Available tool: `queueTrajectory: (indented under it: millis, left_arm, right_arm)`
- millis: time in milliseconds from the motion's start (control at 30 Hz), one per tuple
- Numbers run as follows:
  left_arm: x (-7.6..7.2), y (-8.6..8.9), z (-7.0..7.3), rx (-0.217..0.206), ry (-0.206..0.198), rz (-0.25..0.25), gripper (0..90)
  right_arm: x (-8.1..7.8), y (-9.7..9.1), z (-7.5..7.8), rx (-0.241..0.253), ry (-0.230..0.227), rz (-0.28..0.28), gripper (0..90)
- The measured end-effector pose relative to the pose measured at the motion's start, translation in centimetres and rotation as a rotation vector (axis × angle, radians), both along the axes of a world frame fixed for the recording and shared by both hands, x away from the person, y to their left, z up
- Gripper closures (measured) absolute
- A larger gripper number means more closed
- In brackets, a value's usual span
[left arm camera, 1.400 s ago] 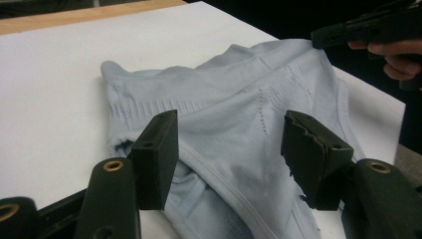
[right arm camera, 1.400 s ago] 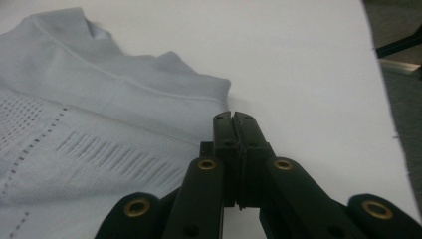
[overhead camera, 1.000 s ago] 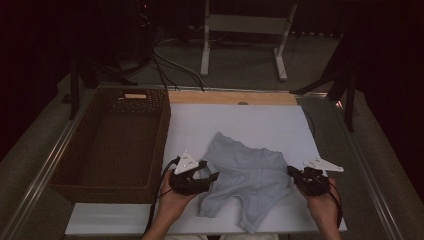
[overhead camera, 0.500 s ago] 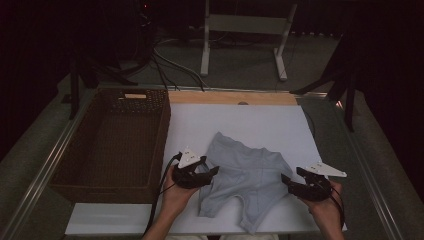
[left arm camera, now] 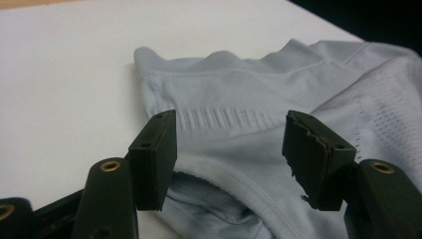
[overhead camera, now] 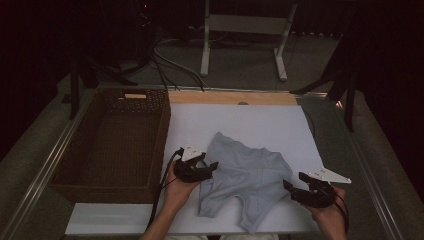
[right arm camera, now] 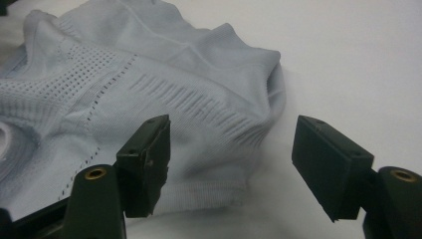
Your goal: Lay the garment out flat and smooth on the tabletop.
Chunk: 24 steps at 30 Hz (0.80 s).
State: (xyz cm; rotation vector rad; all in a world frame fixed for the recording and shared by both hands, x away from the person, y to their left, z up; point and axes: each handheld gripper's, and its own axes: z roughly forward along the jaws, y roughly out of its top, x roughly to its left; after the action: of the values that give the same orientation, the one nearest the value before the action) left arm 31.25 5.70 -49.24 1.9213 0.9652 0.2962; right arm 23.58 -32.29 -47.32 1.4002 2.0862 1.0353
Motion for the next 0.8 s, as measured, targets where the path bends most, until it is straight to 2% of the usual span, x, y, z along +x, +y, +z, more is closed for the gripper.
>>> queueTrajectory:
  millis: [133,167,200,300,633,800]
  left_arm:
    - [0.3,-0.1,-0.4,0.014,0.015,0.008,38.5]
    - [0.5,-0.2,-0.5,0.022,0.023,0.026,35.7]
    - [0.5,-0.3,-0.6,0.026,0.027,0.04,27.9]
    - [0.6,-0.3,-0.7,0.026,0.033,0.043,23.9]
    - [0.7,-0.3,-1.0,0.047,0.067,0.015,23.5]
    - [0.5,0.2,-1.3,0.036,0.087,0.023,23.5]
  right_arm:
    - [-0.2,-0.1,-0.1,-0.002,0.004,0.004,31.2]
    - [-0.3,-0.1,-0.2,-0.003,0.008,0.005,31.0]
    - [-0.3,-0.2,-0.3,-0.006,0.012,0.006,30.6]
    - [-0.4,-0.2,-0.4,-0.007,0.017,0.011,29.8]
    - [-0.7,-0.4,-0.6,-0.012,0.027,0.022,27.5]
    - [-0.9,-0.5,-0.8,-0.019,0.035,0.035,27.3]
